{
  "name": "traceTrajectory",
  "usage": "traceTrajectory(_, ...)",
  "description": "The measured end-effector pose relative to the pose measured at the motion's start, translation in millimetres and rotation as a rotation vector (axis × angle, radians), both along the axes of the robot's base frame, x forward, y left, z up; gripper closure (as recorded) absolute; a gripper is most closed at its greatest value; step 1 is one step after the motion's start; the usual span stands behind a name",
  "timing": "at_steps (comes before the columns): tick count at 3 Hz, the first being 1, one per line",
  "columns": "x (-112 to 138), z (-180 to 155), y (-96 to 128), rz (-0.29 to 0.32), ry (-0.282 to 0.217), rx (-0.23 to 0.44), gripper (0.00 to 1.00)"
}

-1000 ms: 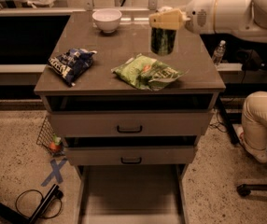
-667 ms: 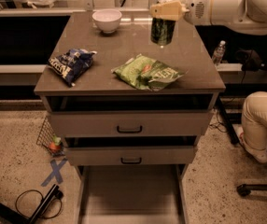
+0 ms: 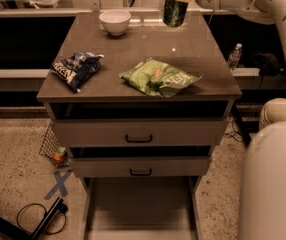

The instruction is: Pick green can from bottom drawer and place on counter

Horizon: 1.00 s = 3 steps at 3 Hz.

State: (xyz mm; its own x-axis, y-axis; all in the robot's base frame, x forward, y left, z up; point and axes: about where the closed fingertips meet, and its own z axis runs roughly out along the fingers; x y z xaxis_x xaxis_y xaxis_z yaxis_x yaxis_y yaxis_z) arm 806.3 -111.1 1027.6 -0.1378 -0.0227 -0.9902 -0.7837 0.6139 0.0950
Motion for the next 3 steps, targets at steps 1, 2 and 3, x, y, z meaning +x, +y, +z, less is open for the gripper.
traceTrajectory(1, 35.4, -8.8, -11.2, -0.074, 0.008, 0.008, 1.0)
traceTrajectory(2, 38.7, -7.0, -14.7, -0.084, 0.007, 0.01, 1.0)
traceTrajectory(3, 42.8, -16.8, -15.5, -0.102, 0.022, -0.01, 1.0)
